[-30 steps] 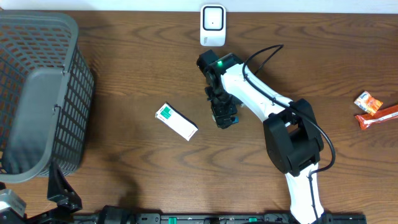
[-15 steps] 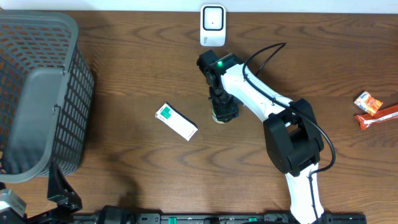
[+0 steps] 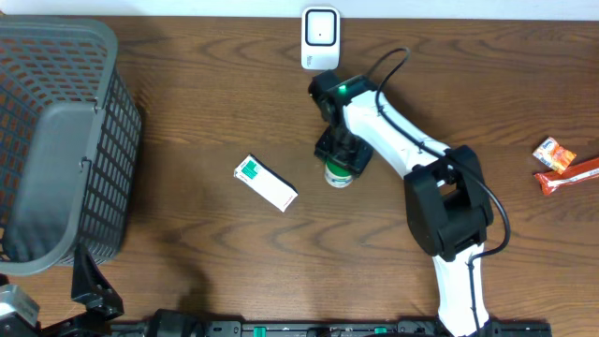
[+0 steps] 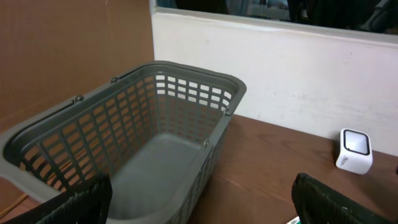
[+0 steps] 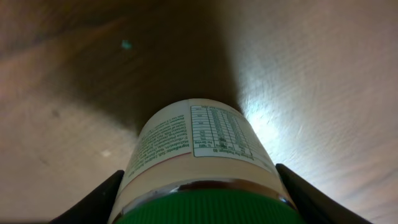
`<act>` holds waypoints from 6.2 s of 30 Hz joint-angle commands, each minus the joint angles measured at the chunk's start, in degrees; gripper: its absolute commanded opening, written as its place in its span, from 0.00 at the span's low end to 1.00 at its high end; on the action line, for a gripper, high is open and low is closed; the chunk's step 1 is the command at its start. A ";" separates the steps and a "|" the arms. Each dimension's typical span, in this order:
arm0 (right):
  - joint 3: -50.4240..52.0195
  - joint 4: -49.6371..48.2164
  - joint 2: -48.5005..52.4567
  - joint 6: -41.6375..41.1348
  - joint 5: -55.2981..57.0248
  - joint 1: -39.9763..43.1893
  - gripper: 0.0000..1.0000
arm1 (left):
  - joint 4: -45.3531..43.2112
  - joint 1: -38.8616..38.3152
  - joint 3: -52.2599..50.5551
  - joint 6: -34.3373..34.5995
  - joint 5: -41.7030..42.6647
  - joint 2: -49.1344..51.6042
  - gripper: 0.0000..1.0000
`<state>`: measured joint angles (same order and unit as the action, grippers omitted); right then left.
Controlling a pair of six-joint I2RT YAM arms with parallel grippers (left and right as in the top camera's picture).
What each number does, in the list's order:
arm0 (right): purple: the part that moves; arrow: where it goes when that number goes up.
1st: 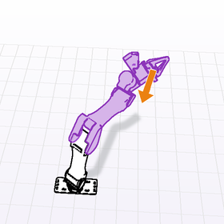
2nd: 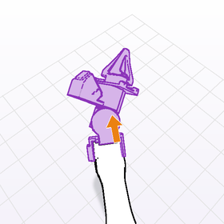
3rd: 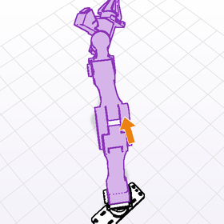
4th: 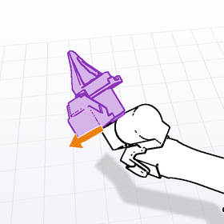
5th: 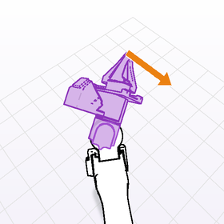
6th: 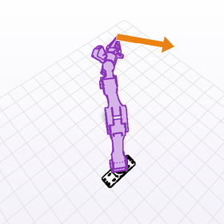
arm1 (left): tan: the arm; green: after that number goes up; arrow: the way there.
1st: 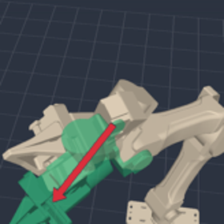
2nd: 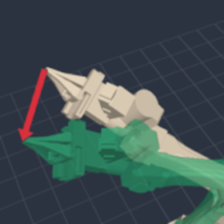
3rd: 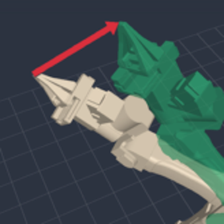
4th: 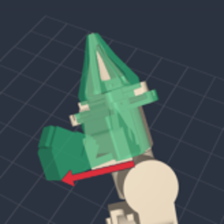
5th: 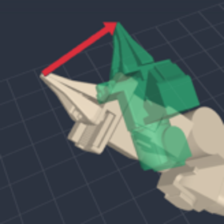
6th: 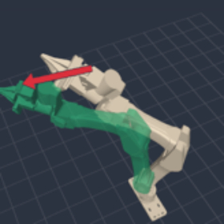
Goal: Scan the item barcode
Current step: 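Lift the container and turn its label toward the scanner, then hold the container label in front of the scanner, then carry the container to the right edge and set it down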
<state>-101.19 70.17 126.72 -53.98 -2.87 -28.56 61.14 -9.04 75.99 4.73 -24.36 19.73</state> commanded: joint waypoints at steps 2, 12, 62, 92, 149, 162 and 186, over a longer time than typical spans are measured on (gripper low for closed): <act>-2.21 1.33 -0.13 36.17 -0.61 2.01 0.58 | -0.04 0.24 0.02 0.46 -0.35 0.04 0.93; -2.21 -2.84 -0.13 57.22 9.55 1.62 0.68 | -0.07 0.24 0.02 0.48 -0.35 0.04 0.93; 1.88 -1.27 0.15 16.57 -2.21 3.89 0.55 | -0.04 0.24 0.02 0.48 -0.35 0.04 0.93; -18.36 27.17 0.15 34.82 -32.13 4.09 0.58 | -0.04 0.24 0.02 0.48 -0.35 0.04 0.93; -20.81 -47.08 4.13 41.40 18.60 6.03 0.50 | -0.07 0.24 0.02 0.48 -0.35 0.04 0.92; -20.17 -8.41 -0.61 41.16 12.00 24.04 0.52 | -0.07 0.24 0.02 0.46 -0.35 0.04 0.92; -18.80 -5.11 15.41 41.20 10.29 54.77 0.56 | -0.07 0.24 0.02 0.46 -0.35 0.04 0.92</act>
<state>-120.01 64.47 139.87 -12.97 3.25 22.44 61.14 -9.04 75.96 4.73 -24.36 19.73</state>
